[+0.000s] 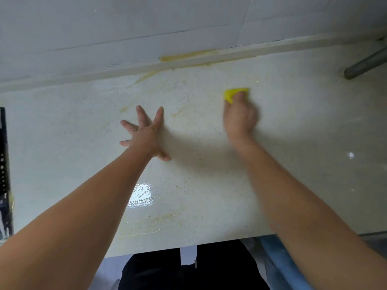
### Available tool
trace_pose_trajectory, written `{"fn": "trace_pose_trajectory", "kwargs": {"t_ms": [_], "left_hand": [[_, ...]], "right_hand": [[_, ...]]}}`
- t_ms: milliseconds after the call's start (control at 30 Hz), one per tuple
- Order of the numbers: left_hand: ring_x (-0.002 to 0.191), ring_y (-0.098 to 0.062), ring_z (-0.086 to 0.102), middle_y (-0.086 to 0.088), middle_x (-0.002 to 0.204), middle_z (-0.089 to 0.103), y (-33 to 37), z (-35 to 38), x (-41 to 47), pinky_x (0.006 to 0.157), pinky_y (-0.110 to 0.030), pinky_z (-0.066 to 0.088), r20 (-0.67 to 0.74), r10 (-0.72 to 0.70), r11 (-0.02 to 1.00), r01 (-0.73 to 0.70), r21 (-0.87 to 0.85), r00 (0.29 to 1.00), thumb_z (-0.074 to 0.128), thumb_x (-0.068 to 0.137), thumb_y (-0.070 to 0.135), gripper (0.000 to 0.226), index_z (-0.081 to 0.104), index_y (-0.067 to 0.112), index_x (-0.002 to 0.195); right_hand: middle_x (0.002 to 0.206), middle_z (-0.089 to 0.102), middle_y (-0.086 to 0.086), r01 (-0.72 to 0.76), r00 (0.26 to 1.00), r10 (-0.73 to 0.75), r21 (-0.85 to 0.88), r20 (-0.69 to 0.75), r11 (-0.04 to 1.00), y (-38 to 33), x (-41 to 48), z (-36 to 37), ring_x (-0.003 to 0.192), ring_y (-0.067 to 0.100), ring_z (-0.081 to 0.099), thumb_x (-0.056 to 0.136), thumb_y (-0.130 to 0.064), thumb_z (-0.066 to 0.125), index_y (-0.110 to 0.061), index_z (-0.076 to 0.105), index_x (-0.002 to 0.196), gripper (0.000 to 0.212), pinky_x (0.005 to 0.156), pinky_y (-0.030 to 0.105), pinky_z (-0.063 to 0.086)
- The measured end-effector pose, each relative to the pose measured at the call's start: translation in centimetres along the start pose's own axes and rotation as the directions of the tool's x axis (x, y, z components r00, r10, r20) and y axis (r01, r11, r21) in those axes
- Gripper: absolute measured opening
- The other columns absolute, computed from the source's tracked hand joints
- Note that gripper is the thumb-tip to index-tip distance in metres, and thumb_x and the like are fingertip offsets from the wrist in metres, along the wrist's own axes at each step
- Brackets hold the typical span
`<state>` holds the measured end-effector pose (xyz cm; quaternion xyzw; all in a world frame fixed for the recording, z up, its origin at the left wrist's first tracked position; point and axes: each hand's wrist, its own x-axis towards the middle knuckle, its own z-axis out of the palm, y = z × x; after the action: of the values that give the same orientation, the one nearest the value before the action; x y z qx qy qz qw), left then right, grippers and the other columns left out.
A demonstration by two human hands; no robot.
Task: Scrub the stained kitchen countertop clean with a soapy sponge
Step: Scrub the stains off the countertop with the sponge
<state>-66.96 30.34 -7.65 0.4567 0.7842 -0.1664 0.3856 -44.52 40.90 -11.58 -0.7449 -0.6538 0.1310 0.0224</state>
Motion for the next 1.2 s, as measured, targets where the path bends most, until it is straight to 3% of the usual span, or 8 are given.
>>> {"fn": "trace_pose_trajectory", "kwargs": {"t_ms": [133,233,367,500,733,933,1067,1200], "left_hand": [[0.144,-0.053,-0.036,0.008,0.154,-0.052,-0.1,-0.3,0.1,0.1,-0.09,0.017,0.013,-0.013,1.0,0.013,0.0,1.0,0.103,0.052,0.032,0.158,-0.019,0.067,0.146],[0.144,-0.052,-0.037,0.008,0.153,-0.053,-0.2,-0.2,0.2,0.1,-0.09,0.016,0.013,-0.011,1.0,0.011,-0.003,1.0,0.104,0.051,0.033,0.159,-0.019,0.068,0.146],[0.143,-0.052,-0.038,0.011,0.154,-0.051,-0.3,-0.9,1.1,0.097,-0.093,0.012,0.001,0.01,1.0,-0.009,-0.018,1.0,0.104,0.048,0.033,0.159,-0.017,0.07,0.145],[0.143,-0.056,-0.035,0.006,0.154,-0.051,0.4,-2.2,2.1,0.096,-0.093,0.015,-0.011,0.004,0.999,-0.005,-0.036,1.0,0.103,0.051,0.029,0.157,-0.016,0.066,0.148],[0.142,-0.058,-0.033,0.003,0.154,-0.052,0.6,-2.4,2.8,0.096,-0.093,0.017,-0.011,-0.005,1.0,0.005,-0.018,1.0,0.103,0.052,0.029,0.158,-0.018,0.064,0.149],[0.142,-0.059,-0.033,0.002,0.155,-0.05,0.7,-2.7,2.6,0.096,-0.092,0.018,-0.01,-0.016,1.0,0.016,-0.01,1.0,0.103,0.053,0.03,0.157,-0.017,0.062,0.15],[0.142,-0.06,-0.032,0.001,0.156,-0.05,0.6,-2.5,3.1,0.094,-0.093,0.019,-0.021,-0.003,1.0,0.003,0.01,1.0,0.103,0.05,0.032,0.16,-0.018,0.063,0.149],[0.142,-0.06,-0.032,0.0,0.155,-0.05,0.5,-2.2,3.2,0.094,-0.093,0.018,-0.026,0.016,1.0,-0.015,0.012,1.0,0.103,0.05,0.032,0.16,-0.019,0.064,0.148]], "right_hand": [[0.092,0.069,0.009,0.377,0.878,-0.396,0.123,0.27,0.918,-6.0,-8.0,2.3,0.087,0.035,0.068,0.102,-0.041,0.044,-0.016,0.05,0.123,0.033,0.069,0.038,0.049],[0.088,0.069,0.011,0.407,0.873,-0.449,0.225,0.189,0.885,-4.1,-8.1,1.3,0.08,0.038,0.068,0.099,-0.038,0.05,-0.015,0.056,0.123,0.033,0.064,0.04,0.05],[0.102,0.07,0.016,0.027,0.961,0.048,0.266,-0.271,0.964,2.3,2.3,-3.0,0.092,0.038,0.066,0.098,-0.032,0.051,-0.009,0.057,0.124,0.035,0.072,0.042,0.047],[0.13,0.062,0.012,-0.323,0.881,0.395,0.279,-0.261,0.904,5.9,11.6,-5.7,0.12,0.03,0.059,0.102,-0.034,0.044,-0.005,0.045,0.136,0.045,0.092,0.037,0.042],[0.117,0.067,0.01,-0.156,0.984,0.169,0.201,-0.05,0.967,-6.1,8.6,-1.3,0.109,0.03,0.064,0.099,-0.021,0.043,-0.014,0.057,0.122,0.027,0.082,0.035,0.048],[0.119,0.068,0.007,0.359,0.916,-0.378,0.149,0.132,0.921,-8.7,1.1,0.6,0.102,0.031,0.066,0.099,-0.015,0.044,-0.023,0.054,0.138,0.041,0.071,0.033,0.046],[0.119,0.068,0.01,-0.06,0.962,0.116,0.224,-0.246,0.973,-1.7,6.2,-2.9,0.108,0.029,0.063,0.1,-0.021,0.044,-0.016,0.057,0.135,0.038,0.083,0.035,0.046],[0.128,0.064,0.01,-0.284,0.923,0.325,0.208,-0.204,0.936,-0.9,8.9,-2.4,0.118,0.028,0.061,0.101,-0.022,0.043,-0.011,0.057,0.127,0.031,0.09,0.034,0.047]]}}
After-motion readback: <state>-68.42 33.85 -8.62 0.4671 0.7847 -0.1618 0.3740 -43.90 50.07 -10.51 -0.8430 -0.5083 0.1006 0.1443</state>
